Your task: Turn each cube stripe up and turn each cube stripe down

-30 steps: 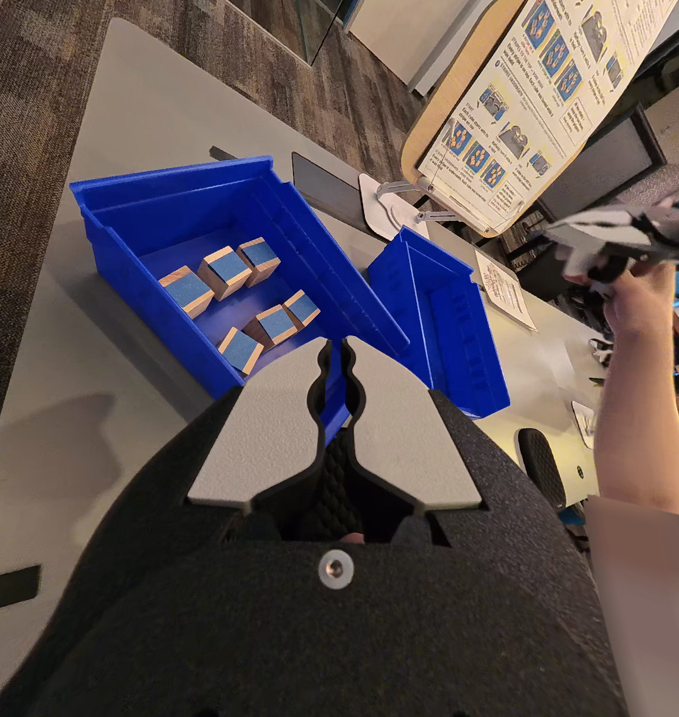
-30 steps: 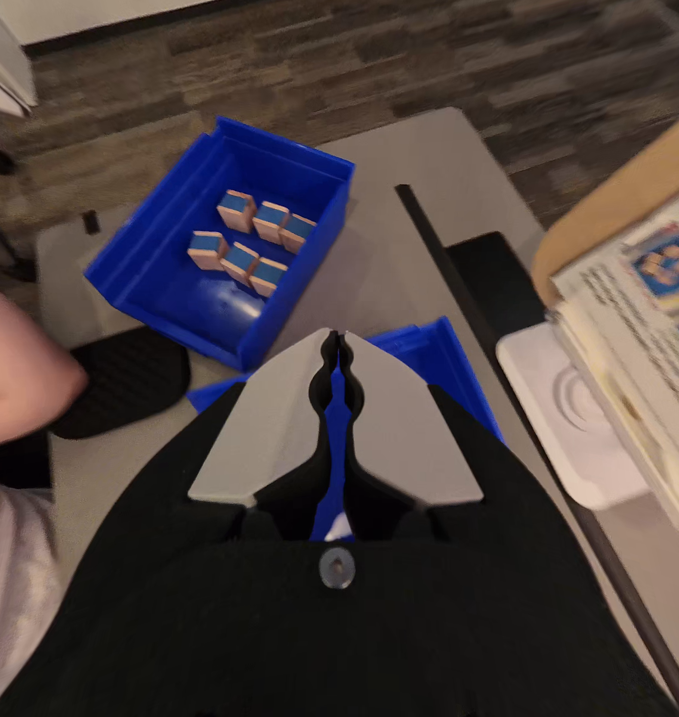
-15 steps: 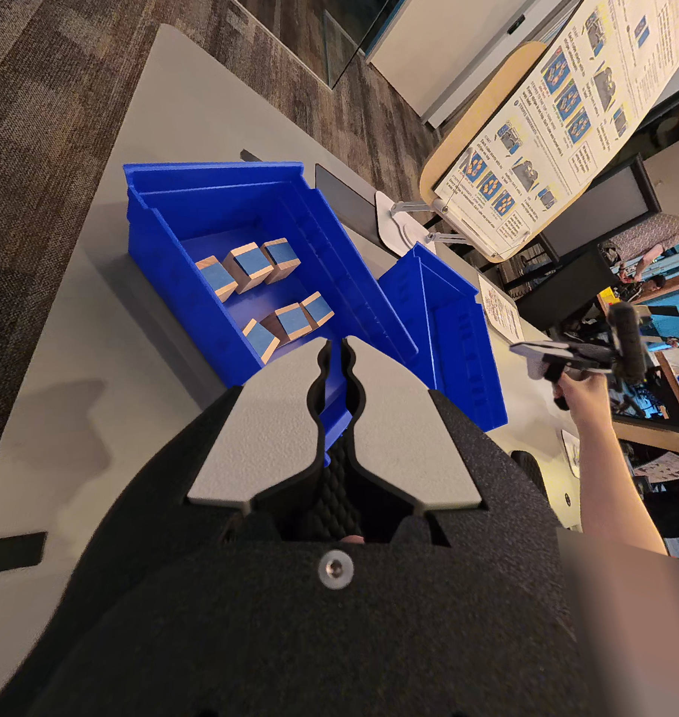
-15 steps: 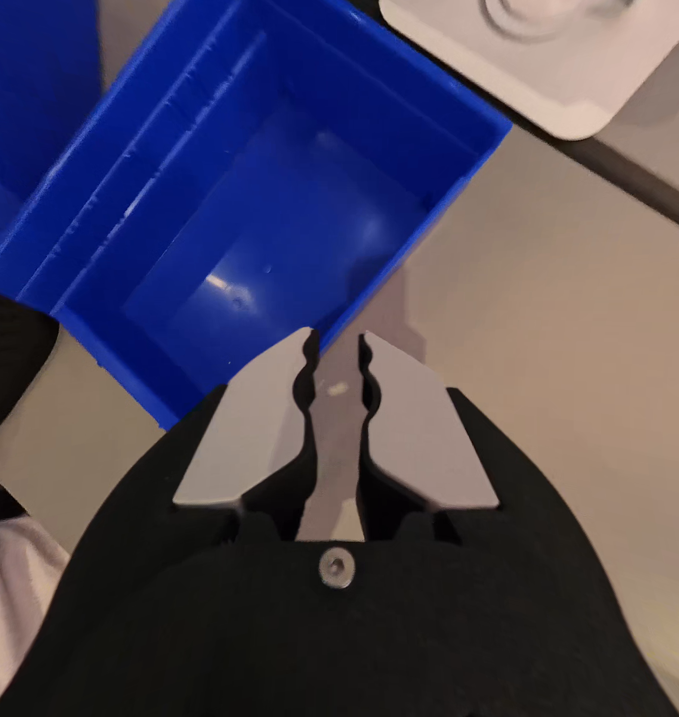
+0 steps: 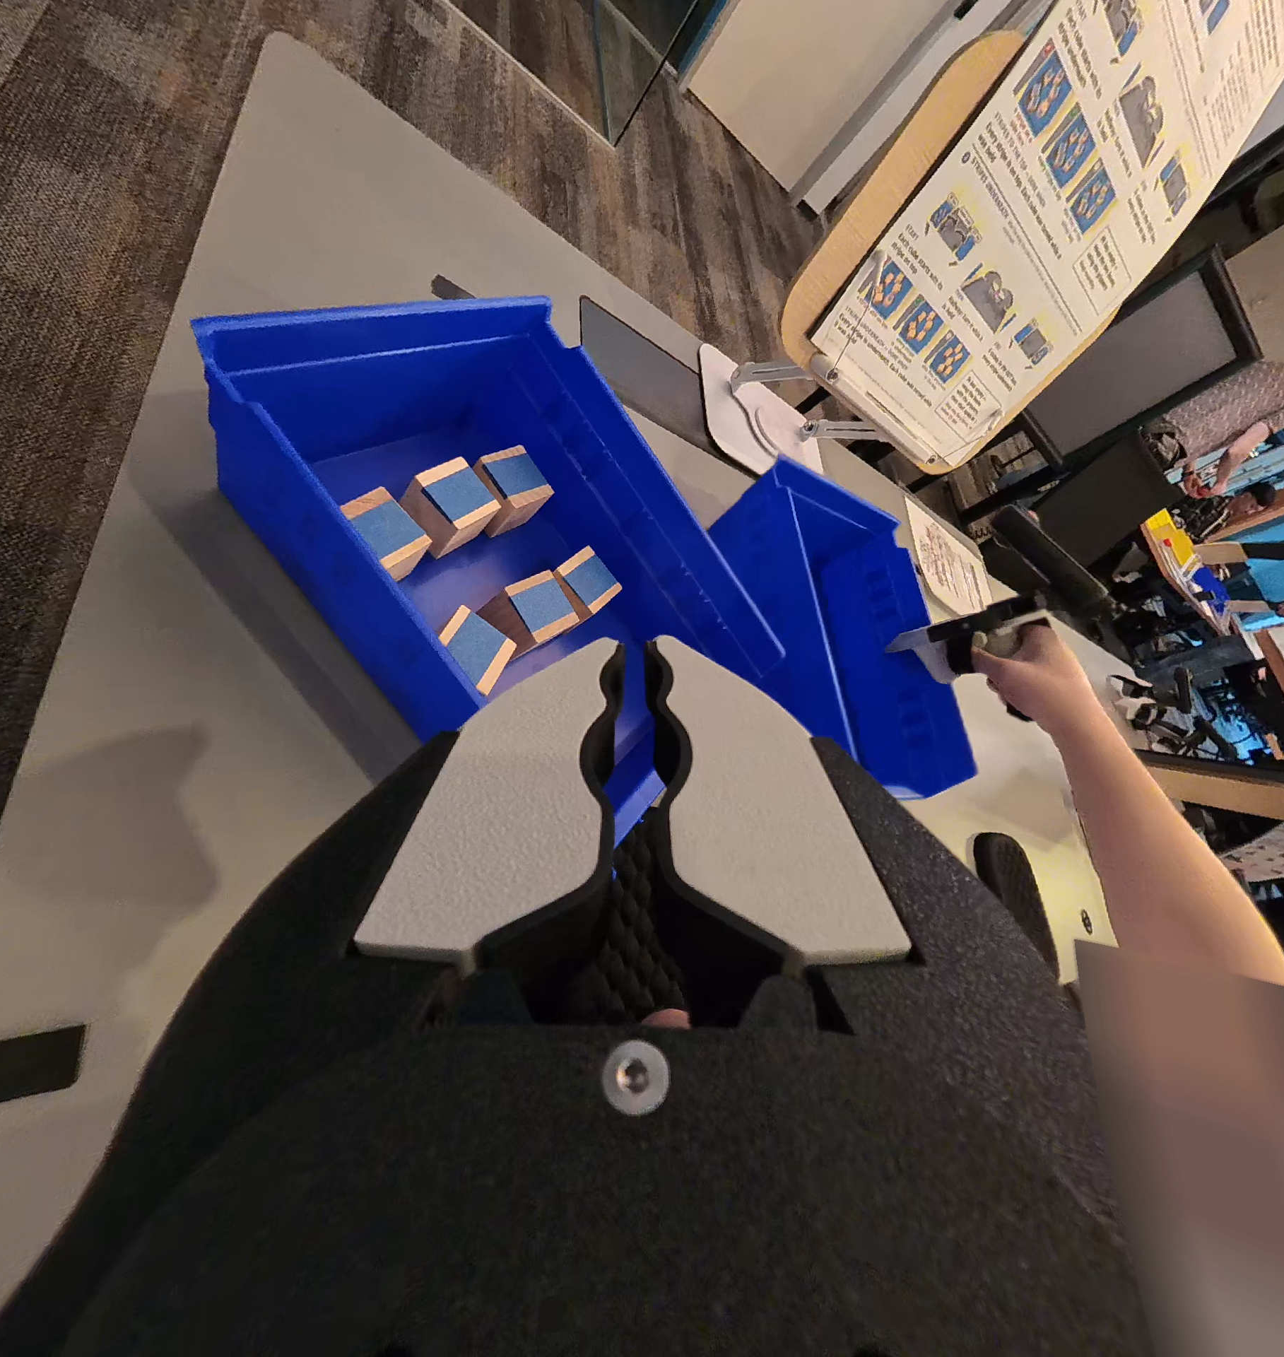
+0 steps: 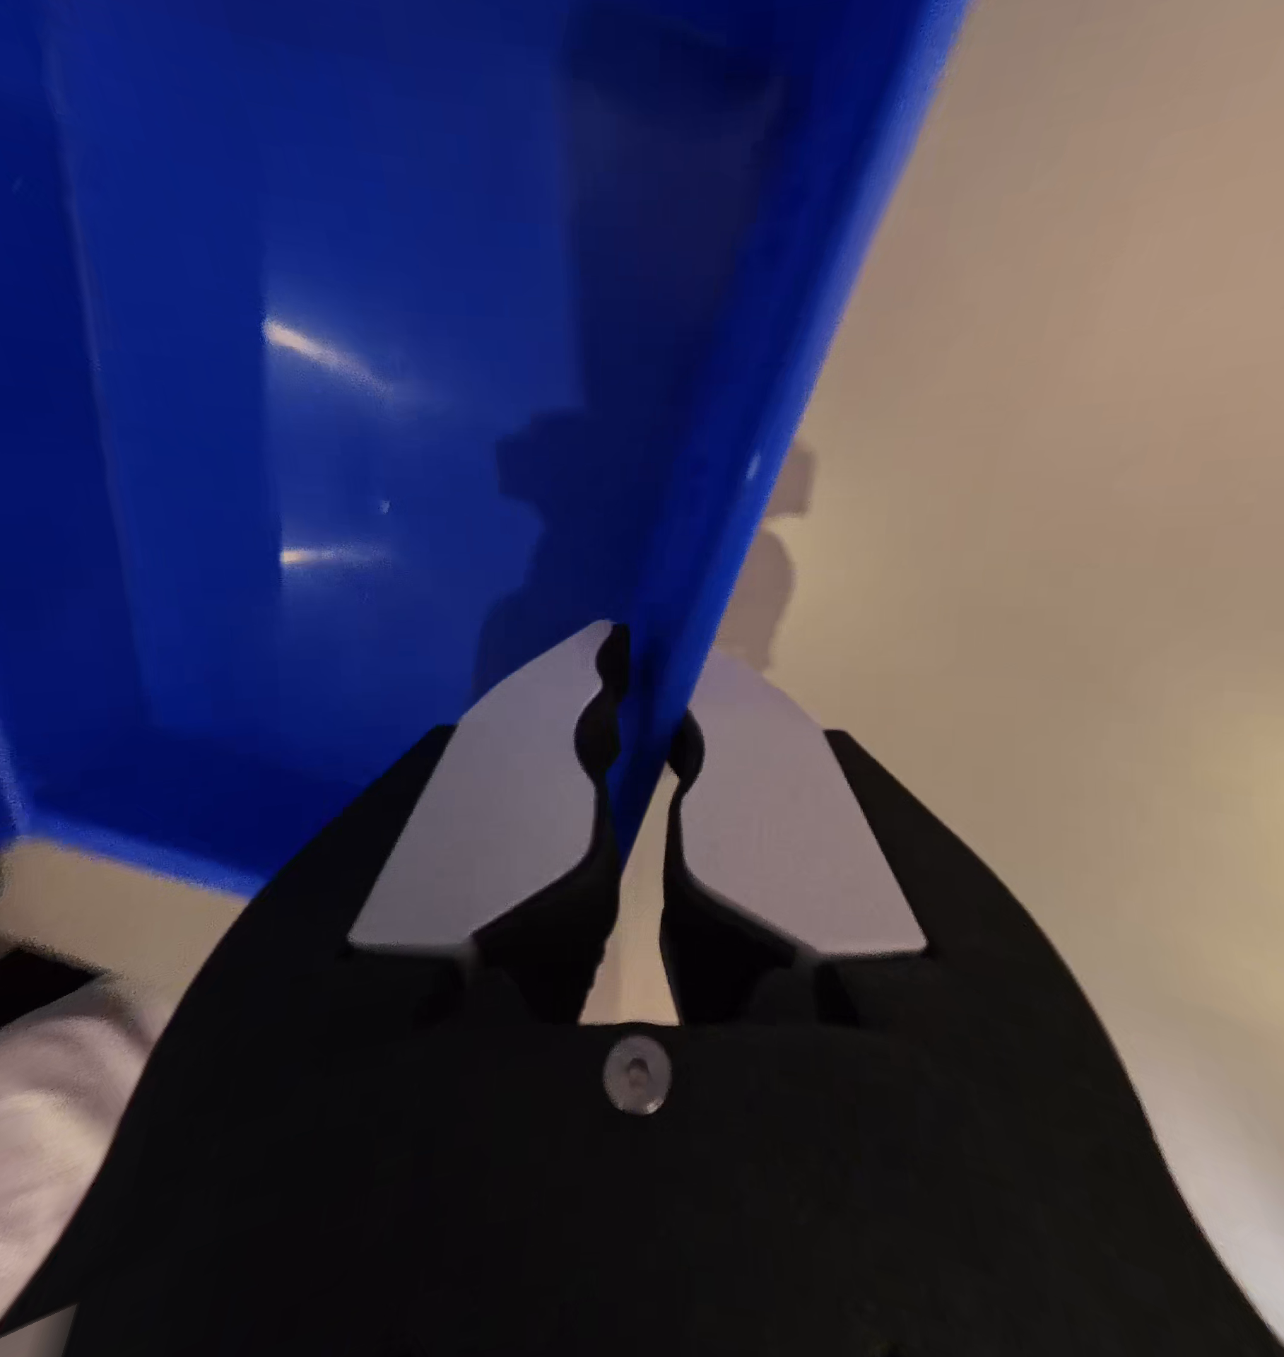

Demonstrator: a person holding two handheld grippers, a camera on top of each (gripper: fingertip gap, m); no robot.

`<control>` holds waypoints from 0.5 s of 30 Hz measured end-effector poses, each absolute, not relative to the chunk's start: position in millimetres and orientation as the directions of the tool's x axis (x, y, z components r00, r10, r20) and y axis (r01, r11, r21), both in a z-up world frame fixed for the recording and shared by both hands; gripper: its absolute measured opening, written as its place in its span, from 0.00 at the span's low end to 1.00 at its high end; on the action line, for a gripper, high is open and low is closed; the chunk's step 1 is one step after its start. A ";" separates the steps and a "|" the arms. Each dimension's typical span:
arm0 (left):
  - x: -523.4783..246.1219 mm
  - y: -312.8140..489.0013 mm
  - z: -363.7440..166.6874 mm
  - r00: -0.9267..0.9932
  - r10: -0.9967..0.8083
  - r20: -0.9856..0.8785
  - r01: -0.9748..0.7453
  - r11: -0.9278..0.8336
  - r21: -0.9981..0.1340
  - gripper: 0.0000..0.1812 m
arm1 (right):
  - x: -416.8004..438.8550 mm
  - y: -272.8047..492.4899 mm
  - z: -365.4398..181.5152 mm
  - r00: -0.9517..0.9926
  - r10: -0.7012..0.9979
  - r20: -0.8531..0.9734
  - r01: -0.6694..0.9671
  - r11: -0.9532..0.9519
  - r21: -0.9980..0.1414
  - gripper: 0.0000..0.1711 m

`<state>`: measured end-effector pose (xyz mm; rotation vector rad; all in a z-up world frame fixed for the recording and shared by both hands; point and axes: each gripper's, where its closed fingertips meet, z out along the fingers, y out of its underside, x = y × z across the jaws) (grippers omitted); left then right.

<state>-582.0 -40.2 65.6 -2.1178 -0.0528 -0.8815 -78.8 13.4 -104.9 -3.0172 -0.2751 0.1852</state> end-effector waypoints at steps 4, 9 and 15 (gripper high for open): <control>-579.2 -40.2 70.3 0.765 -0.264 0.587 0.309 -0.649 -0.695 0.03 | -45.0 18.6 -105.4 0.975 0.194 -0.109 0.179 -0.974 -0.136 0.02; -578.1 -38.1 70.6 0.777 -0.248 0.578 0.308 -0.651 -0.694 0.03 | 16.9 10.0 -105.8 0.978 0.193 -0.083 0.179 -0.972 -0.149 0.02; -574.4 -34.0 80.3 0.782 -0.256 0.568 0.311 -0.630 -0.712 0.01 | 118.4 -19.3 -106.6 0.993 0.089 -0.077 0.076 -0.985 -0.156 0.02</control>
